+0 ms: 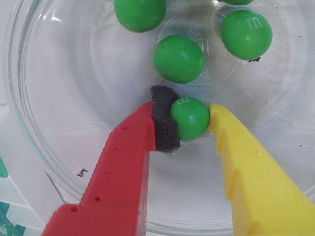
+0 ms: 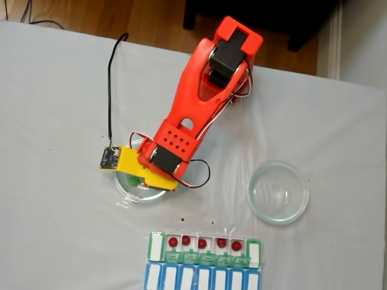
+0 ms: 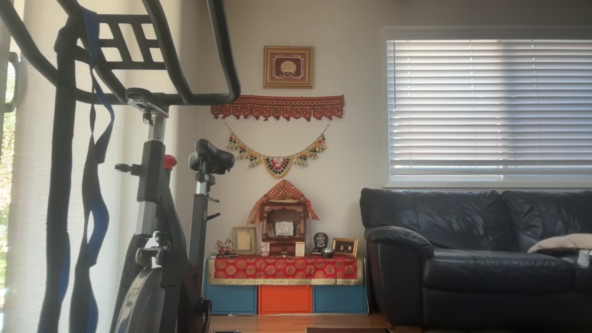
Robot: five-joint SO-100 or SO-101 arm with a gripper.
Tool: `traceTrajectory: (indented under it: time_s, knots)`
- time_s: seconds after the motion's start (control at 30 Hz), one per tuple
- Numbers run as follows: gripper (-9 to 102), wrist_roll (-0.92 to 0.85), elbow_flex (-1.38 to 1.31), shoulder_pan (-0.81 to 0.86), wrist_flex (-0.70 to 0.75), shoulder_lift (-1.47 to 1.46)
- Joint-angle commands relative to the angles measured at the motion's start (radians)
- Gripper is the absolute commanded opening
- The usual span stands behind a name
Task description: Sort medicines into box.
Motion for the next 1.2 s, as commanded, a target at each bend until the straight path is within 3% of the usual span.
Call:
traceTrajectory:
  time_s: [0.0, 0.8, 1.17]
  knots:
    - [3, -0.005, -0.002, -0.021, -0.012, 0.049]
    - [1, -0.006, -0.032, 0.037, -0.048, 0.169]
    - [1, -0.077, -0.227, 0.138, 0.026, 0.121]
